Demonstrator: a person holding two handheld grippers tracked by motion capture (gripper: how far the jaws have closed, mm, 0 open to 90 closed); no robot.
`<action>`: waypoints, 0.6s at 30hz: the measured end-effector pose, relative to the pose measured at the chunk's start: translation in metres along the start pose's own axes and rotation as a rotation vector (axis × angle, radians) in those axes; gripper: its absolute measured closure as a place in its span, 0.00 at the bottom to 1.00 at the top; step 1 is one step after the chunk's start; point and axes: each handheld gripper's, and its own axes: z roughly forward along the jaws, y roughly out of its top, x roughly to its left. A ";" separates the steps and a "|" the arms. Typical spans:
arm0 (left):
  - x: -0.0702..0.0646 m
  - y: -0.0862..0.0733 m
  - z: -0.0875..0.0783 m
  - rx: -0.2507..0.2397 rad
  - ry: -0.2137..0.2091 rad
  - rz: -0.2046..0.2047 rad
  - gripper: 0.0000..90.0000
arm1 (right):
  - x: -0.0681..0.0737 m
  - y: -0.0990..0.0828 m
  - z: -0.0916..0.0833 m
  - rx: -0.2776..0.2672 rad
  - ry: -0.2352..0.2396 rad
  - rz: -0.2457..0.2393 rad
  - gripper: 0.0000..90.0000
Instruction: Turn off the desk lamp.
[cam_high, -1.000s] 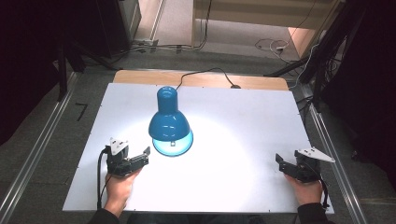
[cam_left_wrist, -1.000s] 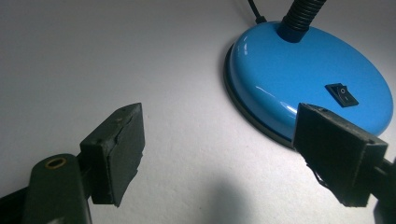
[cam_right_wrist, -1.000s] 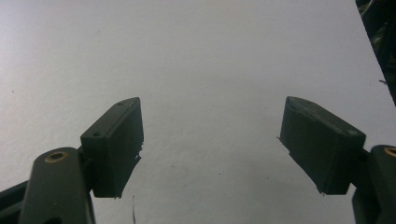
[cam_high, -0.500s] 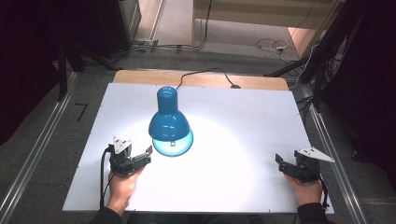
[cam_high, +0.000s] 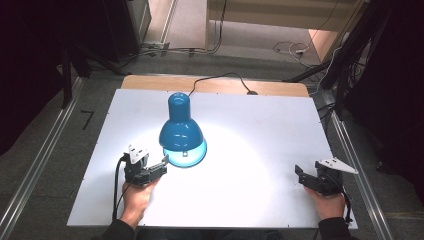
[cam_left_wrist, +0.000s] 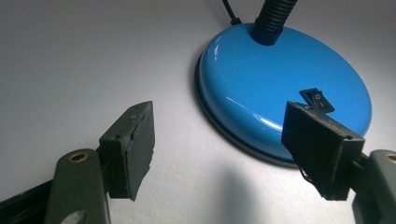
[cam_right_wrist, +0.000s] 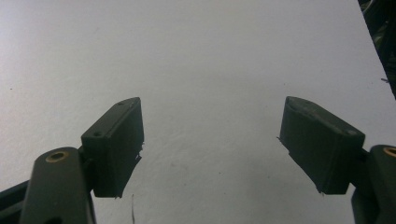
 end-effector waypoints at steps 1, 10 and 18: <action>-0.001 0.000 0.000 -0.006 0.000 0.005 0.33 | 0.000 0.000 0.000 0.000 0.000 0.000 0.22; -0.010 0.000 0.005 -0.044 -0.067 0.049 0.75 | 0.000 0.000 0.000 0.002 -0.002 -0.004 0.22; -0.024 0.002 0.014 -0.040 -0.119 0.088 1.00 | 0.000 0.000 0.001 0.002 -0.001 -0.007 0.22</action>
